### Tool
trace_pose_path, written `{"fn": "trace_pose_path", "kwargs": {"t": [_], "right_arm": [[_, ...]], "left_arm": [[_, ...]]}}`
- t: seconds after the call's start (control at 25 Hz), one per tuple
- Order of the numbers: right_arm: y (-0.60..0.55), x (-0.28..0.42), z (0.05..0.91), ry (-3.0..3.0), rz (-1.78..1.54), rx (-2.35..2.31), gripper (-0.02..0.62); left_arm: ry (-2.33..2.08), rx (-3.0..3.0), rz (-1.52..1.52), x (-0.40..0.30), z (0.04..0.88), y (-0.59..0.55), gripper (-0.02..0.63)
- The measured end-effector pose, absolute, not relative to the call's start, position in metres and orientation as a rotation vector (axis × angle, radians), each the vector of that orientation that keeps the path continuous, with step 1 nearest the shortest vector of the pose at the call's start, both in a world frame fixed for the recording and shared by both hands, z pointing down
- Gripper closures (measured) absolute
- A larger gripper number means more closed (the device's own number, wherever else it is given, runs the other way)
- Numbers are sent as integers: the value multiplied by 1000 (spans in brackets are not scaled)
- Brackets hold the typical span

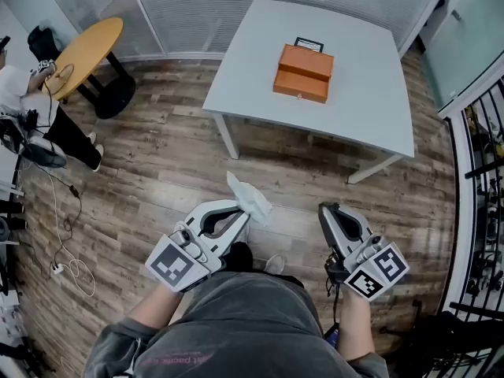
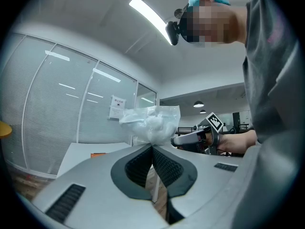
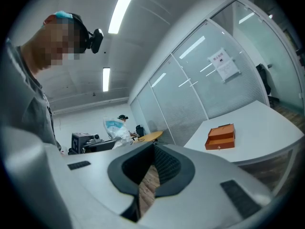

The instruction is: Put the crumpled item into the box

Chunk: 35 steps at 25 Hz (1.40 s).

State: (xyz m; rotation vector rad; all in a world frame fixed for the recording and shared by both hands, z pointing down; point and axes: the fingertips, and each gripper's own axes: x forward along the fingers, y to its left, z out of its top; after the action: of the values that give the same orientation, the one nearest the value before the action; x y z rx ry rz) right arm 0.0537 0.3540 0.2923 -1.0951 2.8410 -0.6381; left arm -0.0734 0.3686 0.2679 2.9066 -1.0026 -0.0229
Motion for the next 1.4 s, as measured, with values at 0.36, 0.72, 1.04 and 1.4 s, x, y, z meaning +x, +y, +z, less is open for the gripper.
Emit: {"fn": "trace_pose_path", "kwargs": {"t": [0.36,0.72,1.04,1.4], "right_arm": [[285,14,298,2819,-678,-1156,594],[235,-14,300,2809,-689,-1230,594],[207,-35,302,2782,-700,-1292,594],[183,-47,307,2772,-710,-1329,594]], "left_arm": [[-901,2920,-60,-103,268,288,592],[-836,2914,-81,-132,277,236,592],[-761,2916,-76,-153,280,202,592],[-730,2931,-102,-163,282,178,592]]}}
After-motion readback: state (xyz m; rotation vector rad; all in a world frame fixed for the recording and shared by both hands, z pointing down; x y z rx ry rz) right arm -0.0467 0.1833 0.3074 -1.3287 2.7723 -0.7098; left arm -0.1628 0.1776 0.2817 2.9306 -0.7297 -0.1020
